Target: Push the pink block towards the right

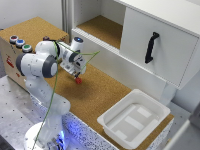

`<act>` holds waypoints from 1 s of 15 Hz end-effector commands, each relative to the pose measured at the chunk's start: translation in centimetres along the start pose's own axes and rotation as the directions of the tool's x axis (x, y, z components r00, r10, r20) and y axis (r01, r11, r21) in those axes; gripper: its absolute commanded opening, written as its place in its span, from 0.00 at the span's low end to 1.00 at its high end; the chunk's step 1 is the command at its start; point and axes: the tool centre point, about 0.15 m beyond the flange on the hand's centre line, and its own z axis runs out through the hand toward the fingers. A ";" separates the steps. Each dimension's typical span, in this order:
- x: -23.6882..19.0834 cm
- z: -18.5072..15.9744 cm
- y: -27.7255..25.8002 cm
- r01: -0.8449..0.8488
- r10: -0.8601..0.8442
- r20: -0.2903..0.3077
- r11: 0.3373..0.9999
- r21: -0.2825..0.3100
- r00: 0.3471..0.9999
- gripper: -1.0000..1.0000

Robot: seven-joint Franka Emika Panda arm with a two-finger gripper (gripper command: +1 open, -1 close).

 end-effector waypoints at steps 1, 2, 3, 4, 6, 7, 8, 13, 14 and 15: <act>-1.9 -3.6 -1.2 -0.016 0.016 0.000 0.999 -0.032 1.000 1.00; -1.7 -3.0 -0.9 -0.021 0.022 0.009 0.999 -0.038 1.000 1.00; -1.5 -2.3 -0.7 -0.028 0.029 0.021 0.998 -0.053 0.999 1.00; -1.4 -1.4 -0.5 -0.026 0.029 0.030 0.994 -0.104 0.999 1.00; -1.6 0.1 -0.1 -0.027 0.035 0.047 0.985 -0.171 0.998 1.00; -1.8 0.8 0.0 -0.023 0.034 0.048 0.977 -0.210 0.998 1.00; -2.0 1.6 0.2 -0.024 0.036 0.046 0.970 -0.241 0.998 1.00; -1.8 2.8 1.5 -0.093 0.093 -0.011 0.977 -0.189 0.996 1.00; -1.5 3.1 1.8 -0.101 0.100 -0.017 0.980 -0.170 0.995 1.00; -1.2 3.5 2.5 -0.119 0.117 -0.023 0.985 -0.127 0.993 0.00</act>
